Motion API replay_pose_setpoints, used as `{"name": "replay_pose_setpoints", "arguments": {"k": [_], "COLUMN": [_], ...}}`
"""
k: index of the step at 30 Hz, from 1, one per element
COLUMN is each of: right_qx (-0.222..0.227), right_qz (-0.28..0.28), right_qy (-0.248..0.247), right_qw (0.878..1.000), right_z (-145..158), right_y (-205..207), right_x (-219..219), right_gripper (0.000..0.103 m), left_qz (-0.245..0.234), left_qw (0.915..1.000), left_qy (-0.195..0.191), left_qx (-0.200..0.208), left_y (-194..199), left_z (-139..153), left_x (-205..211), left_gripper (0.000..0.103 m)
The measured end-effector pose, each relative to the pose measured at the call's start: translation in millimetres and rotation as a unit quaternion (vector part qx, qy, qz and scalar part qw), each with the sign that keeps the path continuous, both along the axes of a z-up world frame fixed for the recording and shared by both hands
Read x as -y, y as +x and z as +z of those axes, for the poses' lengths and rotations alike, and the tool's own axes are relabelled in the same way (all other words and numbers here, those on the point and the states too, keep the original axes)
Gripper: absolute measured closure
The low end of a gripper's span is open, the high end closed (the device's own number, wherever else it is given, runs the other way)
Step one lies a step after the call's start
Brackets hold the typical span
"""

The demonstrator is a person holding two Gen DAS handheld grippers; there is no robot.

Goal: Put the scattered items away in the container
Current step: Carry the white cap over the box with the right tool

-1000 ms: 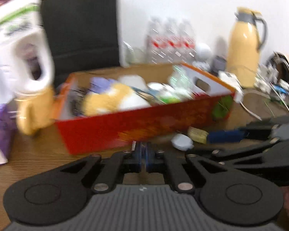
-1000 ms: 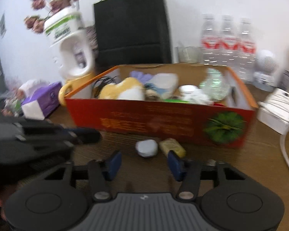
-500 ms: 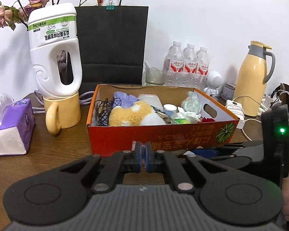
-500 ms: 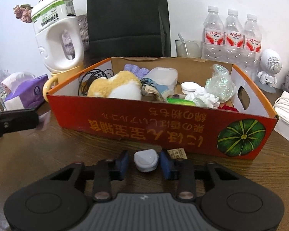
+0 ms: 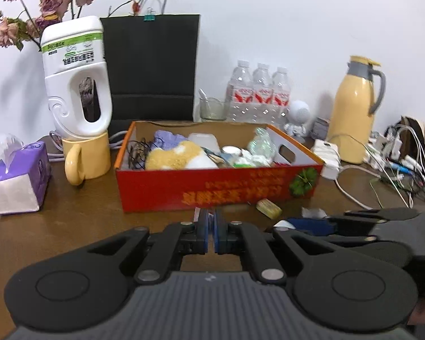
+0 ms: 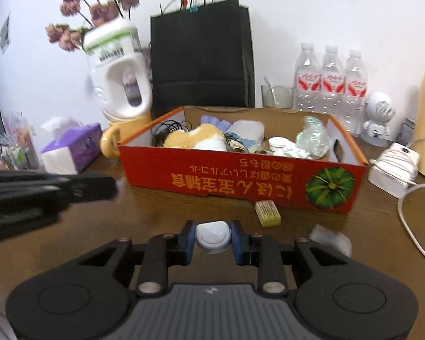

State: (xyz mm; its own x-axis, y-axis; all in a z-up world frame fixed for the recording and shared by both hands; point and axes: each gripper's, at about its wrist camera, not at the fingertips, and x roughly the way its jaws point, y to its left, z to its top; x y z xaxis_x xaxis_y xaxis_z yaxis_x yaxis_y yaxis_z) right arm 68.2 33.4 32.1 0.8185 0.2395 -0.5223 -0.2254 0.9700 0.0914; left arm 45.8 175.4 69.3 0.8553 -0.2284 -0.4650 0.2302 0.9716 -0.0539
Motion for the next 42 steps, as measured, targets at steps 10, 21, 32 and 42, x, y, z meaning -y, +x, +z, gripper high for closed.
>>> {"name": "replay_pose_setpoints", "arguments": {"k": [10, 21, 32, 42], "right_qx": [0.033, 0.046, 0.060, 0.075], "right_qz": [-0.016, -0.014, -0.029, -0.050], "right_qy": [0.021, 0.029, 0.026, 0.047], "right_qw": [0.999, 0.998, 0.997, 0.995], "right_z": [16.9, 22.0, 34.8, 81.2], "right_y": [-70.5, -100.2, -63.6, 33.2], "right_x": [34.7, 45.0, 49.0, 94.7], "right_gripper": [0.078, 0.078, 0.078, 0.078], "left_qz": [-0.020, -0.035, -0.034, -0.047], "left_qw": [0.9996, 0.9991, 0.9986, 0.9971], "left_qy": [0.021, 0.024, 0.013, -0.006], "left_qx": [-0.001, 0.006, 0.038, 0.059], "left_y": [-51.2, -75.9, -34.8, 76.9], "left_z": [2.7, 8.2, 29.2, 76.5], "left_x": [32.4, 48.9, 45.3, 51.3], "left_gripper": [0.099, 0.099, 0.099, 0.099]}}
